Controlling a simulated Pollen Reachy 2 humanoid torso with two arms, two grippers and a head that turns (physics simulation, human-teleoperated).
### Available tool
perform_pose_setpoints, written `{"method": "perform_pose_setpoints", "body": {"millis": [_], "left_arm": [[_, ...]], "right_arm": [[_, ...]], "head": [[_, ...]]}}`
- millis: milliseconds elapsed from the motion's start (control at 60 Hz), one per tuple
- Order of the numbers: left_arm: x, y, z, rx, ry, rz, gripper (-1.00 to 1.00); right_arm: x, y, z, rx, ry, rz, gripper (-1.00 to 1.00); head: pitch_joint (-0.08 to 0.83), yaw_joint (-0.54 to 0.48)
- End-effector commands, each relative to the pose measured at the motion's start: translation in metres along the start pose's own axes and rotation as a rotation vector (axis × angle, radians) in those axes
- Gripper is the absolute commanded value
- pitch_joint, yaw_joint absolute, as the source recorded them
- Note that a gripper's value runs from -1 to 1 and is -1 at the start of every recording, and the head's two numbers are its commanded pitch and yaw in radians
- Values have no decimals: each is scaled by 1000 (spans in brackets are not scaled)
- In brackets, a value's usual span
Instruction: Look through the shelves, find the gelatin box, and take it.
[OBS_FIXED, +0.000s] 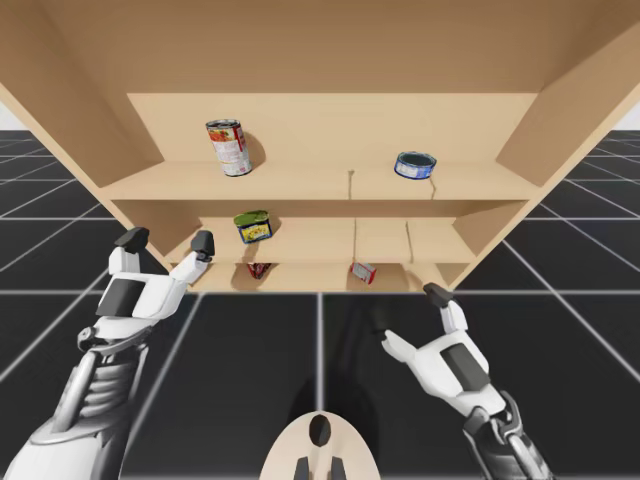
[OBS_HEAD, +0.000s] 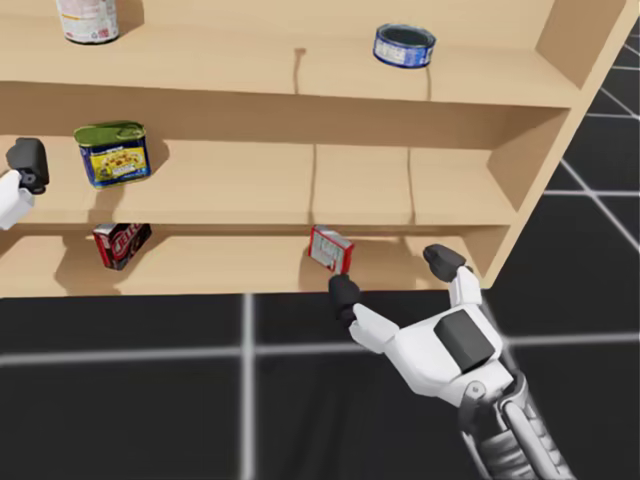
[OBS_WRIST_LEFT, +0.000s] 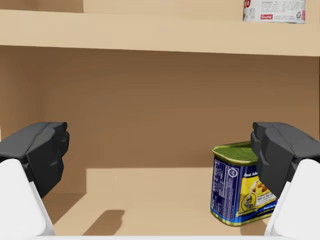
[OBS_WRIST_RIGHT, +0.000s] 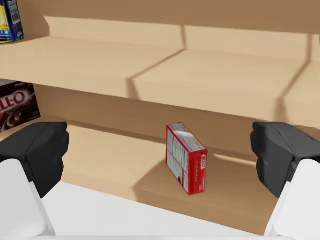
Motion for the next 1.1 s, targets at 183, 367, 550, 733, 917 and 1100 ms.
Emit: {"method": "perform_pose_setpoints", "body": {"millis": [183, 367, 550, 733, 917, 1100], "left_arm": [[-1, -3, 1, -3, 1, -9, -1000], [-2, -3, 1, -3, 1, -12, -1000], [-2, -4, 1, -3, -1, -13, -1000], [-2, -3, 1, -4, 0, -14, -1000], [-1, -4, 2, -5, -2, -14, -1000], [-1, -4, 2, -4, -2, -16, -1000]], "right_arm": [[-32, -9, -43, 17, 66, -13, -1000], [-53, -12, -82, 53, 169, -25, -1000], [-77, -25, -113, 59, 236, -25, -1000], [-84, -32, -129, 50, 261, -5, -1000], [-94, -35, -139, 59, 273, 10, -1000], [-104, -34, -152, 70, 294, 4, -1000]], "head": [[592, -149], [600, -143], [601, -140], [607, -139], [607, -140], [609, -136]]}}
